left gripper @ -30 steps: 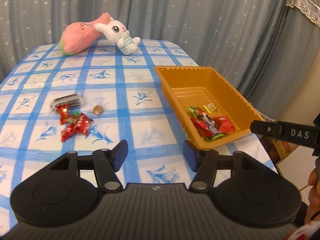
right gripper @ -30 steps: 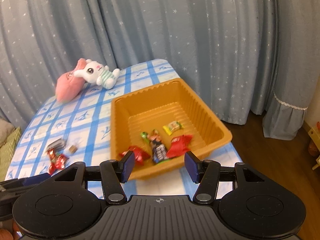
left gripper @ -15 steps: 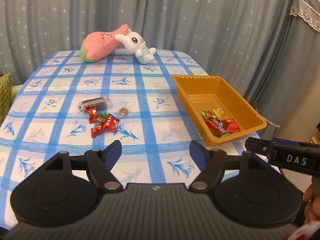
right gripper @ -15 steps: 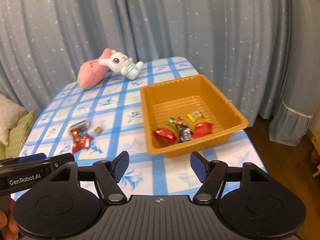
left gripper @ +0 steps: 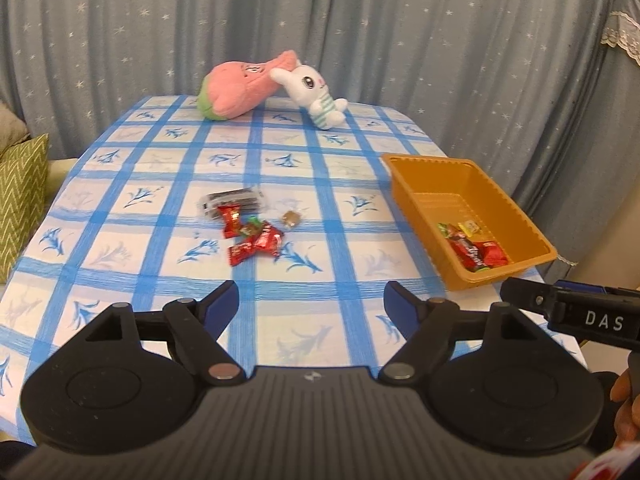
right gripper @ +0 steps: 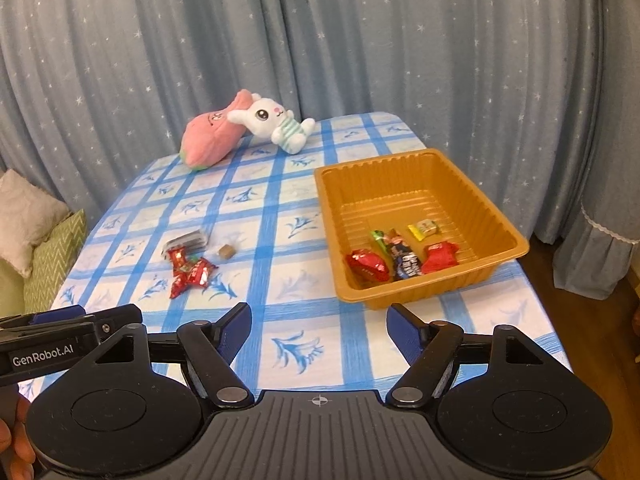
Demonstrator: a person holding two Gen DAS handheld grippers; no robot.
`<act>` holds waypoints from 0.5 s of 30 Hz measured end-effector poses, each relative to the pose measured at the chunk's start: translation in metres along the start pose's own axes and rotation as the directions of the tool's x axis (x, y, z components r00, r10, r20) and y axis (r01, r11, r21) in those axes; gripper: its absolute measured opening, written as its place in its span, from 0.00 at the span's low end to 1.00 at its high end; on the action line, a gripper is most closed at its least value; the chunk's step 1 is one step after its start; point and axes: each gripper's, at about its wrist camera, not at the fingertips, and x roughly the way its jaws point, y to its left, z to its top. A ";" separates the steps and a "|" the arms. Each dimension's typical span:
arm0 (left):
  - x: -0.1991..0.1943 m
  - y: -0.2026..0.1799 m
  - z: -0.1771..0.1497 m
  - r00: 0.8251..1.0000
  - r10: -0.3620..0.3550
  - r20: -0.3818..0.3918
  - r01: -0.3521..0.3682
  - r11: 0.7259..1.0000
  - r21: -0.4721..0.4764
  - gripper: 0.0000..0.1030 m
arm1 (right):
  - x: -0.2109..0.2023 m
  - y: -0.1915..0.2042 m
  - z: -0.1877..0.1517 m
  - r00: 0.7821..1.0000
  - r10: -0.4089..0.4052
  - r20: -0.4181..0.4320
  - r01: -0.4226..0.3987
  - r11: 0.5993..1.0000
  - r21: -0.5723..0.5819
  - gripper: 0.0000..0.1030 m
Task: Organize snacks
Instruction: 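Withdraw both open grippers from the tray toward the candy pile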
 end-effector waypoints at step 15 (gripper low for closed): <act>0.026 0.049 0.007 0.999 0.052 -0.015 -0.053 0.998 -0.043 0.76 | 0.035 0.027 0.001 0.998 0.045 -0.033 -0.046 0.998 -0.030 0.72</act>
